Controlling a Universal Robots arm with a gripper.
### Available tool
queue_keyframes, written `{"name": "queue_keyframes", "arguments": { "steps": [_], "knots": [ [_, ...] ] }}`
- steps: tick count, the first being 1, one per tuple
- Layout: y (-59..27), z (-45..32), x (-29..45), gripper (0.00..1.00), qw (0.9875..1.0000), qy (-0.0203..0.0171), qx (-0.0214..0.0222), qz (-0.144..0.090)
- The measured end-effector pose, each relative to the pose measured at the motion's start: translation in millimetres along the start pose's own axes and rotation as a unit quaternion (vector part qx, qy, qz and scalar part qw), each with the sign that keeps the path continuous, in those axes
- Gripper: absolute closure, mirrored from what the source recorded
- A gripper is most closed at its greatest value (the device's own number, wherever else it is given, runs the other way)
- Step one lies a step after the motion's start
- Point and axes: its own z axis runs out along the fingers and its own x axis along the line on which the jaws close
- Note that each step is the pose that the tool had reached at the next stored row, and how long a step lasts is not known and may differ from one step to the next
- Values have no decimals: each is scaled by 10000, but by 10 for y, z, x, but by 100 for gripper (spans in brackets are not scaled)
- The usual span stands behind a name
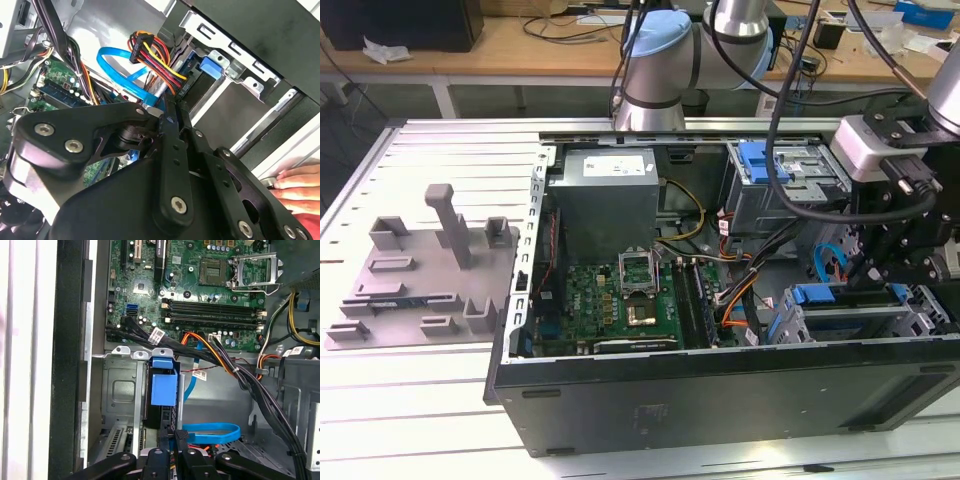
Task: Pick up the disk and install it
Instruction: 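Insert the second disk wire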
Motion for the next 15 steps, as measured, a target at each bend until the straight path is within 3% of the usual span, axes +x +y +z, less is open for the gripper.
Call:
{"name": "queue_keyframes", "arguments": {
  "steps": [15],
  "knots": [
    [1,67,2,84,10000,2,0,0]
  ]
}}
